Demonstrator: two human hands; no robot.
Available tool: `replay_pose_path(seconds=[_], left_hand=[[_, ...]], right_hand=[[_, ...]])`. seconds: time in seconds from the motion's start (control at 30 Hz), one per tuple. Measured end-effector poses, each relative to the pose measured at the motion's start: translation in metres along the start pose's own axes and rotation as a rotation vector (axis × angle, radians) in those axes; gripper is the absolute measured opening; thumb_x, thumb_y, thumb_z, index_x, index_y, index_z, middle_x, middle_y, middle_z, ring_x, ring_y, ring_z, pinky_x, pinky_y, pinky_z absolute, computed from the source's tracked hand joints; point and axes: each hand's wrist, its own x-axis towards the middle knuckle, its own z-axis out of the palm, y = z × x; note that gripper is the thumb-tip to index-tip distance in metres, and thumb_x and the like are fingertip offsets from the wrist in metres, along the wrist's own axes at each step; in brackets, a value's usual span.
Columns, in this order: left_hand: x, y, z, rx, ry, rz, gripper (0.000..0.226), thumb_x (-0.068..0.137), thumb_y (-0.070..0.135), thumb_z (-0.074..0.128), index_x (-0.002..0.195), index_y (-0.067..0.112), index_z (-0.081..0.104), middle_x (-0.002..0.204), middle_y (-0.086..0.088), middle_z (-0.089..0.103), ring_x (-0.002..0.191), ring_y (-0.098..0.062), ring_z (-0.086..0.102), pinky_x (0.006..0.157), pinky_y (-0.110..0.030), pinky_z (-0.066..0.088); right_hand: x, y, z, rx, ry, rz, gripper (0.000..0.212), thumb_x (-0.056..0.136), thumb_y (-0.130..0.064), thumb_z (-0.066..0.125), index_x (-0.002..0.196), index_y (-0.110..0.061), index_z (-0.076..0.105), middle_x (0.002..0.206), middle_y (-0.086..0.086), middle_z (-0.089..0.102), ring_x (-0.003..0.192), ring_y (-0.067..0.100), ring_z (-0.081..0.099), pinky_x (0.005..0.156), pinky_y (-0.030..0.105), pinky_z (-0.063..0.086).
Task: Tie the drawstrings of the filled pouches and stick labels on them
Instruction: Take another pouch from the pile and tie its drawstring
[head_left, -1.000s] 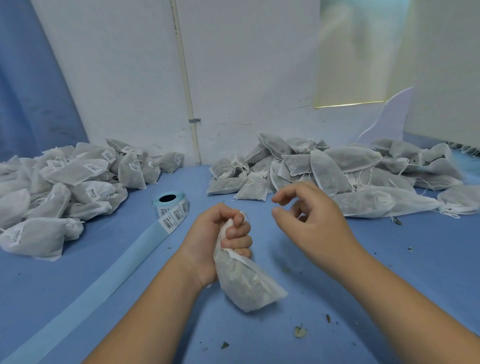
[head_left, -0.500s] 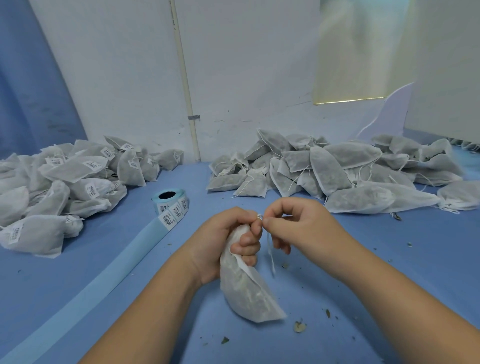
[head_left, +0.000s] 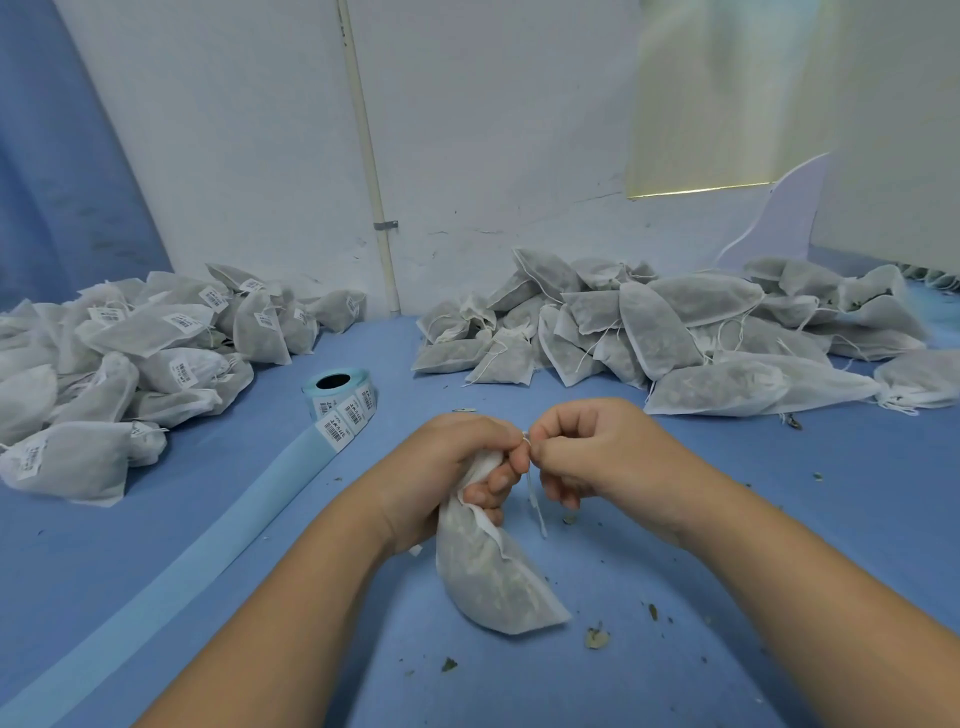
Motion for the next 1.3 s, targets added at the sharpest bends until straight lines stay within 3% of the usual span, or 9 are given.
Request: replay_pose_path(seconds=[0.13, 0.53, 0.83, 1.0, 1.13, 1.23, 1.3], left_hand=[[-0.001, 0.001, -0.001, 0.015, 0.005, -0.024, 0.019, 0.076, 0.019, 0.057, 0.062, 0.009, 0.065, 0.054, -0.005, 0.047, 0.038, -0.010, 0.033, 0.050, -0.024, 0.036], [0.004, 0.000, 0.004, 0.108, 0.176, 0.003, 0.012, 0.070, 0.019, 0.064, 0.061, 0.011, 0.068, 0.061, -0.004, 0.055, 0.037, -0.012, 0.039, 0.052, -0.027, 0.035], [0.007, -0.004, 0.007, 0.202, 0.280, 0.074, 0.011, 0.066, 0.021, 0.067, 0.061, 0.012, 0.064, 0.058, 0.000, 0.052, 0.042, -0.015, 0.044, 0.057, -0.033, 0.038], [0.007, -0.005, 0.005, 0.215, 0.301, 0.084, 0.010, 0.069, 0.022, 0.068, 0.061, 0.017, 0.063, 0.057, -0.004, 0.045, 0.045, -0.016, 0.047, 0.061, -0.035, 0.038], [0.007, -0.004, 0.006, 0.243, 0.309, 0.103, 0.011, 0.069, 0.027, 0.067, 0.060, 0.021, 0.067, 0.072, -0.012, 0.049, 0.047, -0.016, 0.049, 0.055, -0.029, 0.035], [0.007, -0.005, 0.006, 0.275, 0.327, 0.105, 0.014, 0.072, 0.032, 0.067, 0.063, 0.021, 0.065, 0.059, -0.007, 0.052, 0.046, -0.015, 0.049, 0.049, -0.024, 0.035], [0.007, -0.006, 0.005, 0.305, 0.352, 0.109, 0.018, 0.079, 0.032, 0.069, 0.068, 0.019, 0.065, 0.056, -0.005, 0.053, 0.045, -0.014, 0.049, 0.046, -0.021, 0.035]], right_hand=[[0.001, 0.003, -0.002, 0.026, -0.041, 0.007, 0.008, 0.069, -0.020, 0.060, 0.068, -0.014, 0.066, 0.056, -0.001, 0.055, 0.054, 0.012, 0.053, 0.056, 0.029, 0.044], [0.005, 0.013, -0.008, 0.056, -0.083, -0.009, 0.010, 0.069, -0.018, 0.059, 0.063, -0.021, 0.066, 0.053, -0.003, 0.053, 0.051, 0.011, 0.051, 0.055, 0.027, 0.042], [0.005, 0.015, -0.010, 0.045, -0.073, -0.013, 0.012, 0.069, -0.015, 0.057, 0.061, -0.021, 0.064, 0.050, -0.006, 0.051, 0.051, 0.013, 0.051, 0.053, 0.024, 0.042], [0.006, 0.014, -0.011, 0.040, -0.059, 0.001, 0.012, 0.068, -0.019, 0.058, 0.059, -0.024, 0.064, 0.051, -0.006, 0.053, 0.053, 0.013, 0.053, 0.058, 0.029, 0.043], [0.008, 0.012, -0.011, 0.145, -0.005, -0.017, 0.004, 0.071, -0.024, 0.065, 0.067, -0.025, 0.066, 0.065, -0.003, 0.062, 0.059, 0.015, 0.061, 0.057, 0.027, 0.046], [0.006, 0.011, -0.009, 0.150, 0.023, -0.046, 0.012, 0.075, -0.024, 0.072, 0.082, -0.019, 0.064, 0.074, -0.001, 0.067, 0.065, 0.019, 0.066, 0.058, 0.027, 0.049], [0.005, 0.011, -0.007, 0.111, 0.072, -0.053, 0.013, 0.080, -0.012, 0.072, 0.088, -0.013, 0.061, 0.071, 0.000, 0.067, 0.064, 0.017, 0.067, 0.059, 0.028, 0.049]])
